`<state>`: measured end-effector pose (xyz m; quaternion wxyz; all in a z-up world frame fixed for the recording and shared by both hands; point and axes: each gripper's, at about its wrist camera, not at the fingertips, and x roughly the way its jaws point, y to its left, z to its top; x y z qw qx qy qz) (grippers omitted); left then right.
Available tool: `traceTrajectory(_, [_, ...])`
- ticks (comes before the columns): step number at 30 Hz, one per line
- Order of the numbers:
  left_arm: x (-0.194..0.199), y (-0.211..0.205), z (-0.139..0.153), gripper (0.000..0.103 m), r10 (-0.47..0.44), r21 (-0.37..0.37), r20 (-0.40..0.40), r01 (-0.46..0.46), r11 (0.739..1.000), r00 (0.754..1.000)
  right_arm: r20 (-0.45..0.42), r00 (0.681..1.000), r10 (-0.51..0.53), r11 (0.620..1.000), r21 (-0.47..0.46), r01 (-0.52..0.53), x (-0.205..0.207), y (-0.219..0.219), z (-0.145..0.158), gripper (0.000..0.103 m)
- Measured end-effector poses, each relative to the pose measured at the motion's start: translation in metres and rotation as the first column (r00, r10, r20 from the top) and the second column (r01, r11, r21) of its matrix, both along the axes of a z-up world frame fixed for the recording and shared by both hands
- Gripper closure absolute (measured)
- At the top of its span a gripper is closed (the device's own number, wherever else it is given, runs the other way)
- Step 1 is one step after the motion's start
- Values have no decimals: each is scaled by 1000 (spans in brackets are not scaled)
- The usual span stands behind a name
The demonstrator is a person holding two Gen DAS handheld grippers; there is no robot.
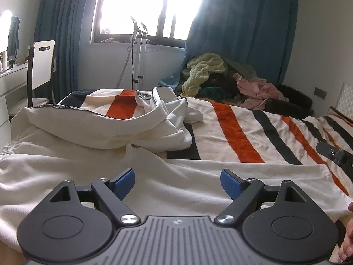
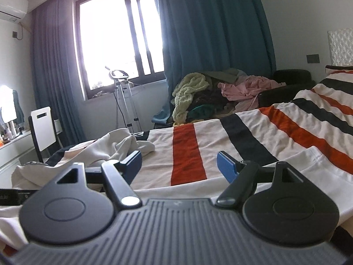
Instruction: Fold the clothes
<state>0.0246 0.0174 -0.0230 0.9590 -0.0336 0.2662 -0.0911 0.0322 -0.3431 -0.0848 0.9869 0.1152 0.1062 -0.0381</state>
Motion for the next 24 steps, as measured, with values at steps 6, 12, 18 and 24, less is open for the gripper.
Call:
traceTrajectory(6, [2, 1, 0, 17, 9, 1, -7, -9, 1000, 1000, -2, 1000, -28, 1000, -9, 28, 0, -1, -4, 25])
traceTrajectory(12, [12, -8, -2, 17, -8, 43, -16, 9, 999, 1000, -38, 997, -60, 998, 6, 60, 8, -5, -16, 26])
traceTrajectory(18, [31, -42, -22, 17, -105, 258, -39, 112, 960, 994, -86, 989, -120, 992, 36, 123, 15, -14, -32, 26])
traceTrajectory(24, [64, -73, -47, 16, -188, 294, -43, 192, 936, 981, -121, 982, -144, 987, 47, 151, 31, -21, -48, 26])
